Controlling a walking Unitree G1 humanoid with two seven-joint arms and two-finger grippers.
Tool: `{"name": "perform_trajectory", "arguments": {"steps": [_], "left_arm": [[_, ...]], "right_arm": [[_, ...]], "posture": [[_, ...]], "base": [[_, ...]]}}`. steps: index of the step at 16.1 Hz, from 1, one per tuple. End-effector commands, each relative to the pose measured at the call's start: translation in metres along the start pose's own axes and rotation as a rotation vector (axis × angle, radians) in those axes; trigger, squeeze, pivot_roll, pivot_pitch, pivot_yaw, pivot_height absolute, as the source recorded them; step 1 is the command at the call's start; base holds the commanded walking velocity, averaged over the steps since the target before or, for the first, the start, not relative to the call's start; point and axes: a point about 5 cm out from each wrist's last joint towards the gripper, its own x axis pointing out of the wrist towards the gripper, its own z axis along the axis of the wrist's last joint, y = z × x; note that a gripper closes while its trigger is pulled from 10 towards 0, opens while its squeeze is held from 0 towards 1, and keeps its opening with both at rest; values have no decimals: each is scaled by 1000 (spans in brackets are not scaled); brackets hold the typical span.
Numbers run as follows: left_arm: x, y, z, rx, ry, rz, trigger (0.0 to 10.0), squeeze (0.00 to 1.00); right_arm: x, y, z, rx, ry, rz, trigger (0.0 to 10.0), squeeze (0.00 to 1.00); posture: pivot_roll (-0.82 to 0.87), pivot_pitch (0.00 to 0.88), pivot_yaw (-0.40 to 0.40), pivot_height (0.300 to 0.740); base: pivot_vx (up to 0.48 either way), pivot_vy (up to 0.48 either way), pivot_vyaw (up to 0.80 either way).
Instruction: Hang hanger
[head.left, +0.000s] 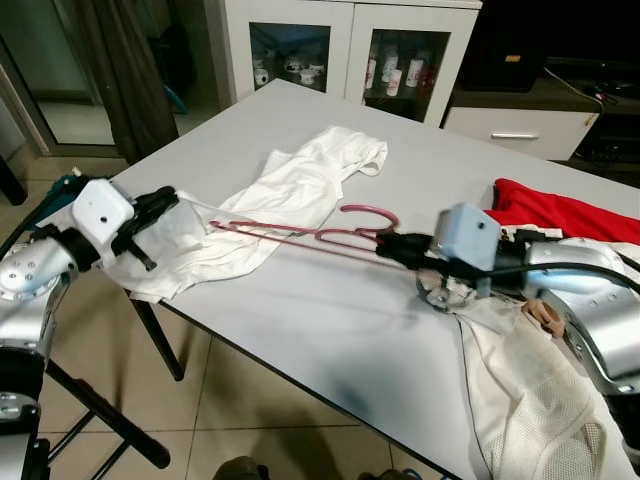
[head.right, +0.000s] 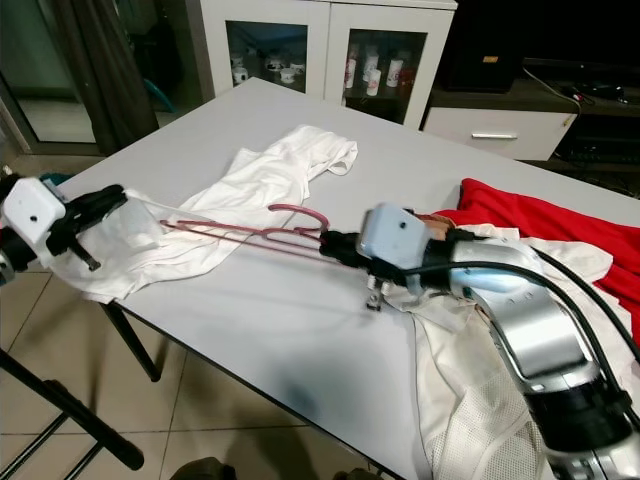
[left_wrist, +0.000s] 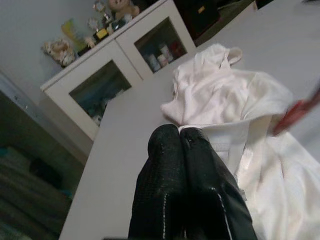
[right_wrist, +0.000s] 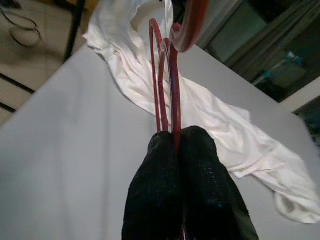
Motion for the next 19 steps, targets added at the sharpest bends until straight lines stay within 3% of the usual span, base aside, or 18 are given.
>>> {"name": "perform_trajectory", "arguments": {"steps": [1,7,12,16,19], "left_arm": [[3,3,8,25,-15,-28,0,0],[19,8,28,79,-61,-78,0,0],[20,14,31,94,-52,-89,0,0],[34,9,44,105,-108,-118,0,0],[37,10,49,114,-127,-119,0,0]], "right_arm": [[5,-3,3,-37,15,-21,10000,0],[33,-2,15,-100,12,-36,10000,0],[21,-10,11,-111,42,-66,10000,0],[47,1,13,-104,57,-55,10000,0],[59,1,18,-92,50,-61,10000,0]], "posture": [[1,0,8,740],[5,0,8,740],[4,0,22,740],[5,0,26,740],[10,0,23,740]], "base": [[0,0,0],[0,0,0],[0,0,0],[0,0,0],[0,0,0]]}}
